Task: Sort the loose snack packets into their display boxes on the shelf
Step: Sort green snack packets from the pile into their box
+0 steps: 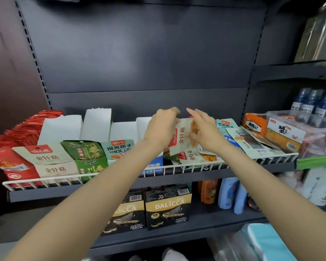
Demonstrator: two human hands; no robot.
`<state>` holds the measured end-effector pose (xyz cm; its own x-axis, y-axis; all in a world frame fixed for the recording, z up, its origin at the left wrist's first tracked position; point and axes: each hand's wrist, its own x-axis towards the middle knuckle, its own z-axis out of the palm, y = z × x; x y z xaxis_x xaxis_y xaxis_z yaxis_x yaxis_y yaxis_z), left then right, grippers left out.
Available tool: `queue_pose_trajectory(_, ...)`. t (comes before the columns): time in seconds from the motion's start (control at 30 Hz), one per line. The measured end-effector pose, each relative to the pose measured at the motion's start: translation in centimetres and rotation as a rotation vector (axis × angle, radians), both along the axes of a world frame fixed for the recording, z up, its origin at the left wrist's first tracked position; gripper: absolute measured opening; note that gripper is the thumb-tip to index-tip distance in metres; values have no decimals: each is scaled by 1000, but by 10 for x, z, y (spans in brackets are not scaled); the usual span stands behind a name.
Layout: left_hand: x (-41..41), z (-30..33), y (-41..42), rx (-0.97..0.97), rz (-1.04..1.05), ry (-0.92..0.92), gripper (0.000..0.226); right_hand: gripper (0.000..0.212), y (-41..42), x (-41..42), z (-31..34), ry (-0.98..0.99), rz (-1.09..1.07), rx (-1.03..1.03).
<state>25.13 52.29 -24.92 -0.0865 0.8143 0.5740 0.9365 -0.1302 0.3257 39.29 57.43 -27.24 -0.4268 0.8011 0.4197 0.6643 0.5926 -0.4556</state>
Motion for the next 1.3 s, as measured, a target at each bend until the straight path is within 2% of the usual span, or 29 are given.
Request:
queue_pose_trajectory(0.1, -17, 13, -23, 125, -53, -71, 31, 8, -16, -15, 22, 4, -25, 116)
queue_pose_trajectory(0.17, -31, 20, -39, 183, -85, -128, 38, 24, -28, -26, 32, 28, -64, 184)
queue_pose_trajectory(0.27, -62, 28, -59, 216, -58, -290, 62, 26, -47, -49, 44, 116, -114, 303)
queue_pose_trajectory(0.4, -110, 36, -87, 198, 122, -376, 82, 19, -67, -92, 56, 263, 83, 330)
queue_pose_trajectory(0.47, -134, 40, -102, 210, 159, -441, 72, 17, -76, -120, 60, 342, 203, 288)
queue_pose_trajectory(0.57, -174, 41, -127, 251, 143, -454, 18, 16, -88, -163, 61, 473, 329, 178)
queue_pose_trajectory(0.6, -188, 41, -135, 274, 154, -439, 9, 15, -91, -176, 60, 493, 353, 138)
queue_pose_trajectory(0.7, -223, 37, -155, 307, 226, -356, 4, 13, -98, -213, 55, 470, 402, 54)
queue_pose_trajectory(0.87, -262, 21, -168, 303, 335, -311, 9, 20, -106, -255, 50, 236, 415, 62)
queue_pose_trajectory(1.03, -280, 7, -164, 216, 359, -303, 11, 23, -101, -275, 46, -43, 356, 57)
queue_pose_trajectory(1.13, -285, 3, -162, 132, 382, -279, 12, 25, -95, -279, 44, -140, 355, 36)
queue_pose_trajectory(1.2, -291, 3, -162, 112, 393, -251, 9, 29, -95, -280, 45, -132, 376, 12)
queue_pose_trajectory(1.3, -294, 5, -167, 90, 401, -234, 12, 21, -98, -281, 48, 3, 405, 47)
